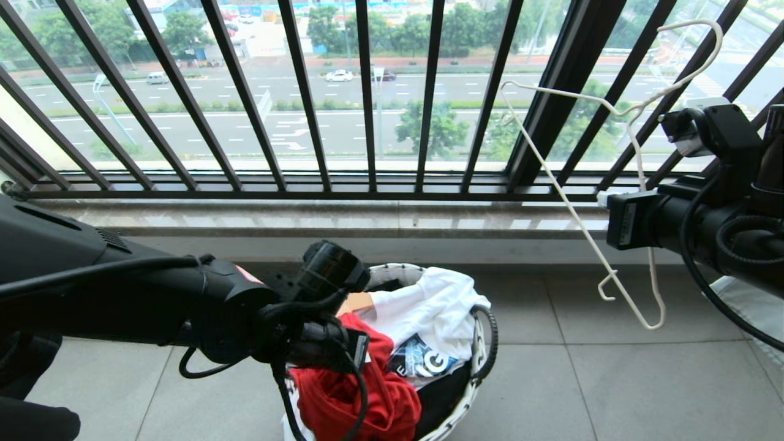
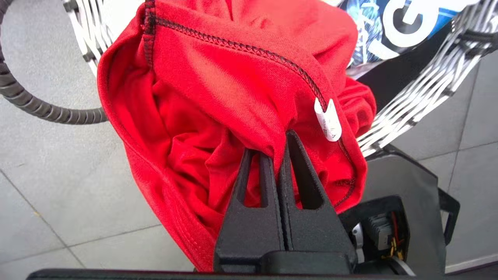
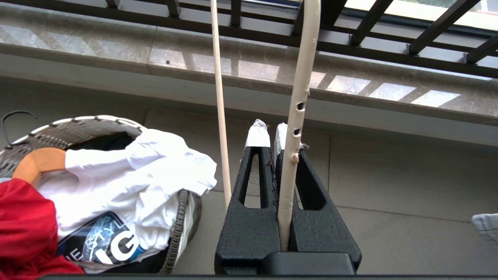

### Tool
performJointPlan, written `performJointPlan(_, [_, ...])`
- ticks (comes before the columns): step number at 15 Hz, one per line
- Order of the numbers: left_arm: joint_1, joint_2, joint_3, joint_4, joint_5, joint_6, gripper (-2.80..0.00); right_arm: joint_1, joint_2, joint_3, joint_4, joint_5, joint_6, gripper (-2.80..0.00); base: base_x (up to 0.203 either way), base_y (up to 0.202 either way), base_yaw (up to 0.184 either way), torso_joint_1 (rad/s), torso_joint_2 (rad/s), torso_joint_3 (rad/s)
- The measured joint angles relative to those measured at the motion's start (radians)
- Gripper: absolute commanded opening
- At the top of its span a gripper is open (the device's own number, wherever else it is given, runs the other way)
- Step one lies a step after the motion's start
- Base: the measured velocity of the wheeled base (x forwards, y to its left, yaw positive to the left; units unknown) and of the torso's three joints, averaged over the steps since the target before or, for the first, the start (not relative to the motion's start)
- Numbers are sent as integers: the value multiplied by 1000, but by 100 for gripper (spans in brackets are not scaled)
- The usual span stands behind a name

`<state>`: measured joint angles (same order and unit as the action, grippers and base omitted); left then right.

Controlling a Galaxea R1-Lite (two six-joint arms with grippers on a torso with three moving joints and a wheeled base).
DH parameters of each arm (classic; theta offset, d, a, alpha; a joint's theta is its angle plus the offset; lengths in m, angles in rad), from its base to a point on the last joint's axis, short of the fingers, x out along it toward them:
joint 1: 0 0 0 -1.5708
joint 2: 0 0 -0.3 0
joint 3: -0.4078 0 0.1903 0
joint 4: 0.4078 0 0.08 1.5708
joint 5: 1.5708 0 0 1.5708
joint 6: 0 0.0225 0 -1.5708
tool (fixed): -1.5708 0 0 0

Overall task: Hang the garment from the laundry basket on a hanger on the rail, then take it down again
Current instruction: Pick up clothes from the basket

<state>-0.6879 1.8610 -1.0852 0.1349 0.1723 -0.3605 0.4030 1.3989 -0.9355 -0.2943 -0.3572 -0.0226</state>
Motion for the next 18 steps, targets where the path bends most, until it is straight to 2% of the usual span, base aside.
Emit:
performJointPlan(2, [-6, -52, 61, -153, -4, -2, -280, 0, 1, 0, 0, 0, 0, -280, 0, 0, 0, 0, 0, 0])
performJointPlan(4, [-23, -110, 99, -247, -5, -3, -280, 0, 2, 0, 0, 0, 0, -280, 0, 0, 0, 0, 0, 0])
performJointPlan(8, [-76, -229, 137, -266, -5, -1, -280, 0, 2, 0, 0, 0, 0, -280, 0, 0, 0, 0, 0, 0])
performJointPlan(10, [-116, -229, 157, -263, -3, 1, -280, 0, 2, 0, 0, 0, 0, -280, 0, 0, 0, 0, 0, 0])
performJointPlan(18, [-197, 56, 192, -268, 44, 6, -280, -22, 1, -6, 0, 0, -1, -280, 0, 0, 0, 0, 0, 0])
